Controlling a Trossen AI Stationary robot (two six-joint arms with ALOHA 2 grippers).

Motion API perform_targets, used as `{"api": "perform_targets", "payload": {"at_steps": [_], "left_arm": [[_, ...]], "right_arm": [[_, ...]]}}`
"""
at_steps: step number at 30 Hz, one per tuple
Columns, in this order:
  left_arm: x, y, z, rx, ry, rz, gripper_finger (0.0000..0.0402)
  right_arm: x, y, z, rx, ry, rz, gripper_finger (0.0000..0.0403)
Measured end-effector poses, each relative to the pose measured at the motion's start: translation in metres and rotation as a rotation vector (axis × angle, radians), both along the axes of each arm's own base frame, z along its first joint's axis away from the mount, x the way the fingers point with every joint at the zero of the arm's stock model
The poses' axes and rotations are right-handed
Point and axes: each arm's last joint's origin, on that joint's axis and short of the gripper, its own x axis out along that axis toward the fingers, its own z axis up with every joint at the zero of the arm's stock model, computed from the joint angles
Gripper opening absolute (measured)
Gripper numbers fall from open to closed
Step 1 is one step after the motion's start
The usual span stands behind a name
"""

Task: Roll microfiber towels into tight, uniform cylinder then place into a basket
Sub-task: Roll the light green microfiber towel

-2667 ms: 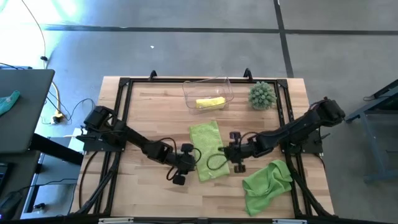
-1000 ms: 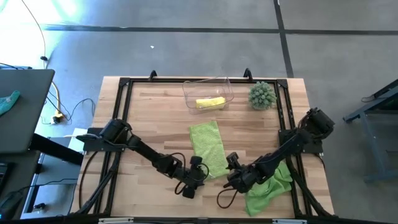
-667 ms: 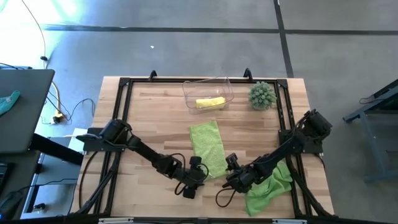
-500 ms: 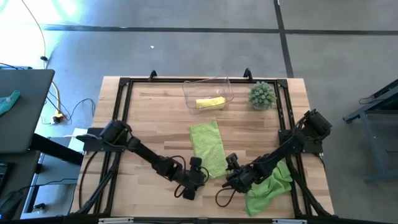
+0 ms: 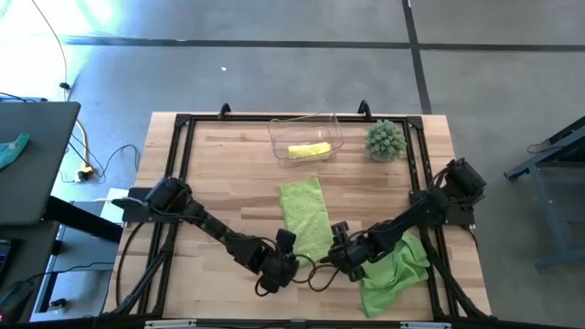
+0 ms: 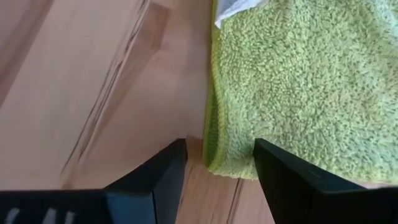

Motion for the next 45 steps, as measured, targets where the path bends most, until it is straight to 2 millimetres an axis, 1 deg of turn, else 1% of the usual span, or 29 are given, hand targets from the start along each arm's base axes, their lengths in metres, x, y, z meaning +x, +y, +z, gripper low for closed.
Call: {"api": "perform_targets", "payload": {"at_steps": [2,6,10,12,14,16,18,21,25,28,31,34,39,43,45], "left_arm": [[0.002,0.003,-0.002,-0.039,0.013,-0.009,0.0177],[0.006,0.007,-0.004,-0.086,0.017,-0.006,0.0177],[0.011,0.014,-0.006,-0.125,-0.007,0.050,0.0177],[0.014,0.018,-0.011,-0.159,-0.005,0.087,0.0177],[0.015,0.020,-0.011,-0.189,-0.005,0.114,0.0175],[0.016,0.020,-0.016,-0.208,-0.001,0.139,0.0168],[0.016,0.020,-0.016,-0.215,0.000,0.147,0.0155],[0.014,0.014,-0.016,-0.222,-0.006,0.148,0.0124],[0.011,0.006,-0.009,-0.224,-0.032,0.147,0.0076],[0.008,0.002,-0.004,-0.219,-0.037,0.140,0.0044],[0.006,0.002,-0.001,-0.218,-0.037,0.164,0.0019],[0.004,0.003,0.003,-0.247,-0.044,0.227,0.0005],[0.004,0.003,0.006,-0.293,-0.062,0.306,0.0007],[0.002,0.005,0.007,-0.292,-0.081,0.421,0.0006],[0.000,0.006,0.011,-0.296,-0.085,0.466,0.0006]], "right_arm": [[0.002,-0.002,0.000,0.019,0.001,-0.004,0.0178],[0.005,-0.005,0.000,0.044,0.004,-0.008,0.0150],[0.006,-0.005,0.000,0.057,-0.004,-0.006,0.0119],[0.007,-0.004,0.000,0.067,-0.011,-0.004,0.0105],[0.008,-0.004,0.000,0.076,-0.016,-0.004,0.0091],[0.008,-0.003,0.000,0.088,-0.019,-0.018,0.0079],[0.008,-0.003,0.001,0.097,-0.020,-0.029,0.0067],[0.008,-0.003,0.001,0.115,-0.016,-0.034,0.0050],[0.009,-0.003,0.001,0.127,-0.014,-0.043,0.0024],[0.009,-0.007,0.006,0.156,-0.010,-0.047,0.0006],[0.010,-0.014,0.015,0.206,-0.003,-0.049,0.0003],[0.015,-0.023,0.026,0.286,-0.012,-0.048,0.0003],[0.026,-0.042,0.029,0.400,-0.009,-0.060,0.0002],[0.031,-0.055,0.029,0.446,0.002,-0.083,0.0002],[0.032,-0.059,0.029,0.450,0.004,-0.093,0.0002]]}}
